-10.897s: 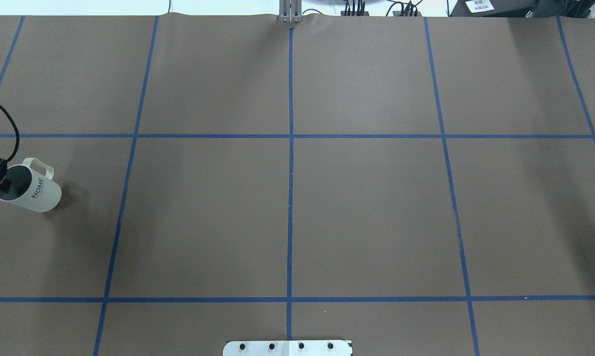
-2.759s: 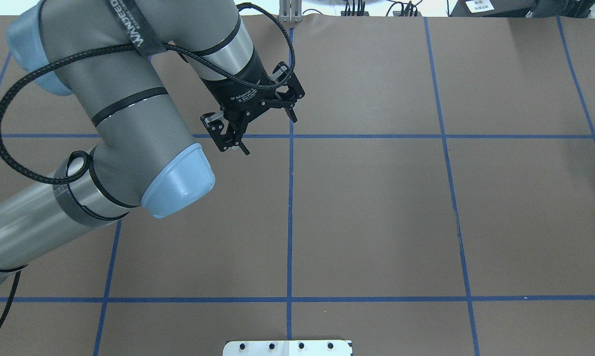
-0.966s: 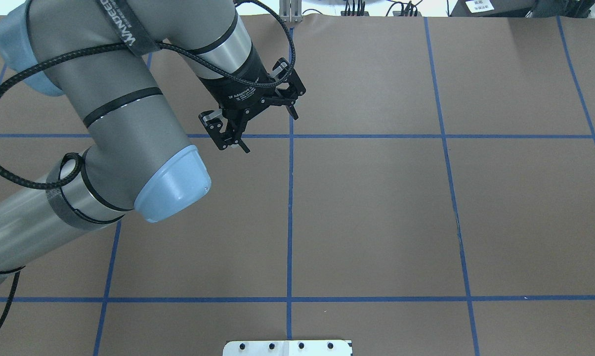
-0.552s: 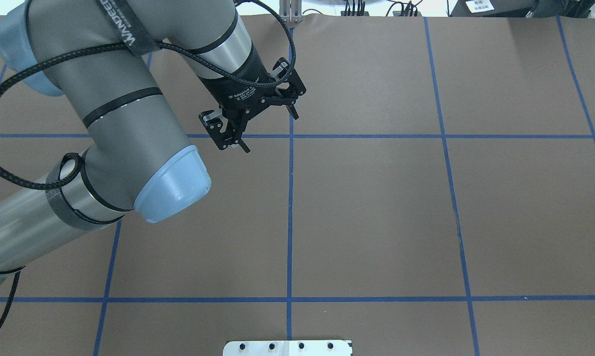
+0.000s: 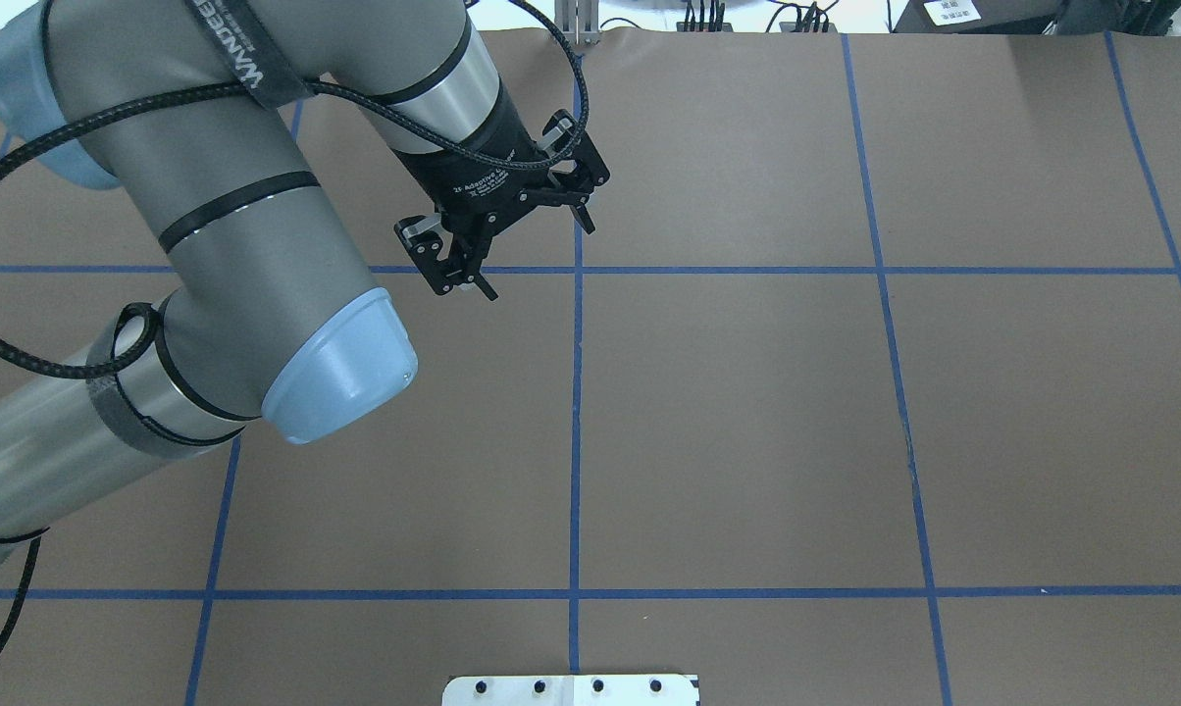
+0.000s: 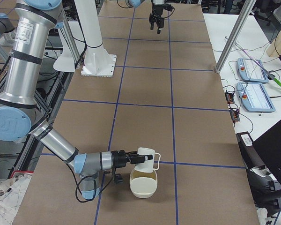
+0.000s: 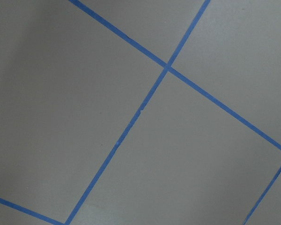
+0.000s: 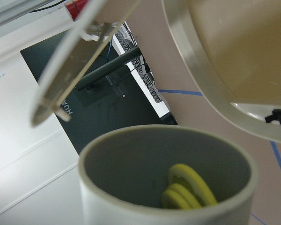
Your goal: Left arm hands cup to right arm to dump lemon
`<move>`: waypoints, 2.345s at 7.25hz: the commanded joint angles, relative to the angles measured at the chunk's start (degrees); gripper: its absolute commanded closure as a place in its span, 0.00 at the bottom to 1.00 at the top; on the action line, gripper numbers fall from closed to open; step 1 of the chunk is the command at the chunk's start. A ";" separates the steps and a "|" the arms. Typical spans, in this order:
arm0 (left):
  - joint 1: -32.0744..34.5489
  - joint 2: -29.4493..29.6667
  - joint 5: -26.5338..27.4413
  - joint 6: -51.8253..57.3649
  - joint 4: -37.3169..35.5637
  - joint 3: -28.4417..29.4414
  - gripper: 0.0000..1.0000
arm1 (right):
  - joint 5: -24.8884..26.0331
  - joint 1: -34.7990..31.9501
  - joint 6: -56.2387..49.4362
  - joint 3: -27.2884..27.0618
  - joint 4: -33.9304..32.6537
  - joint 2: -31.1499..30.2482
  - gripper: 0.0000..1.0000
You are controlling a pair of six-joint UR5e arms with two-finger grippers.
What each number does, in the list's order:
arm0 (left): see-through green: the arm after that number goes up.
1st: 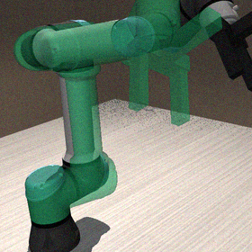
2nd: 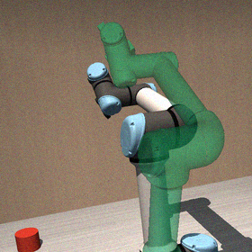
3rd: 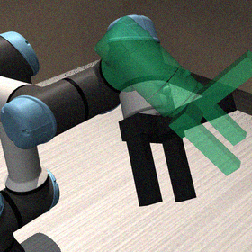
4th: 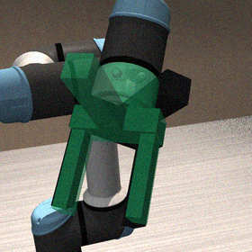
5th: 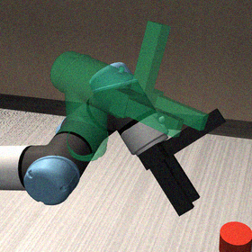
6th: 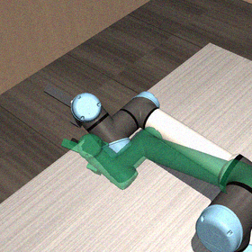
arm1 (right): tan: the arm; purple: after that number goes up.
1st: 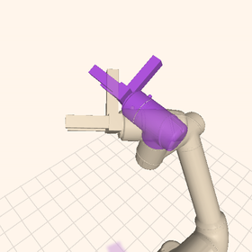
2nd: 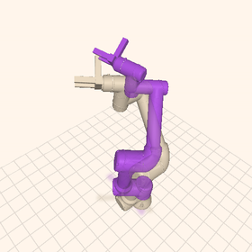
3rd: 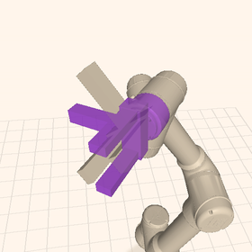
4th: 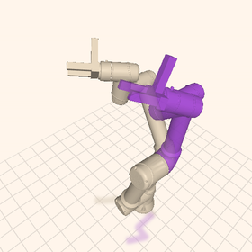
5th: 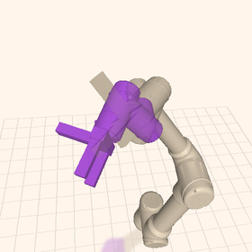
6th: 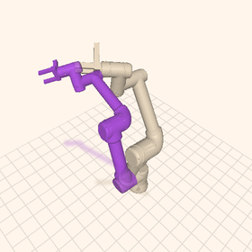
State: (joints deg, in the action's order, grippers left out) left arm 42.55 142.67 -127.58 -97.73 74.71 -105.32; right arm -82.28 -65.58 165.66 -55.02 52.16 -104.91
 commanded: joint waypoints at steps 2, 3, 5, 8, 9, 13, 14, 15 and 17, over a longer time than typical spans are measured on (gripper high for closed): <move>0.25 0.23 1.11 0.09 0.00 -0.06 0.00 | 0.10 -0.86 9.12 0.87 0.14 1.03 0.93; 0.34 0.32 1.19 0.17 0.00 -0.06 0.00 | 0.10 -2.17 11.68 1.05 0.14 1.11 0.93; 0.51 0.41 1.19 0.26 -0.09 -0.41 0.00 | 0.10 -2.45 14.60 1.31 0.14 1.29 0.93; 0.34 0.32 1.28 0.26 0.00 -0.32 0.00 | 0.10 -2.62 18.39 1.40 0.22 1.12 0.93; 0.25 0.32 1.72 0.26 0.00 -0.32 0.00 | -0.07 -2.62 17.52 -0.25 -0.04 0.59 0.93; -1.59 0.23 2.16 0.00 -0.09 -0.32 0.00 | -5.15 -1.75 2.51 -15.69 -15.54 -0.11 0.87; -1.51 0.15 2.16 0.00 -0.09 -0.32 0.00 | -5.17 0.17 -0.48 -17.30 -18.21 0.32 0.86; -1.42 0.15 2.16 0.00 0.00 -0.32 0.00 | -4.82 4.10 -6.08 -19.06 -20.93 0.85 0.84; -0.46 -0.03 2.16 0.52 0.00 -0.06 0.00 | -3.95 9.83 -29.47 -24.76 -30.40 3.82 0.83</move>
State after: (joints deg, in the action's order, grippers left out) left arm 41.45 142.80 -125.42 -97.57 74.70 -105.54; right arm -86.82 -59.32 150.40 -76.40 27.47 -102.83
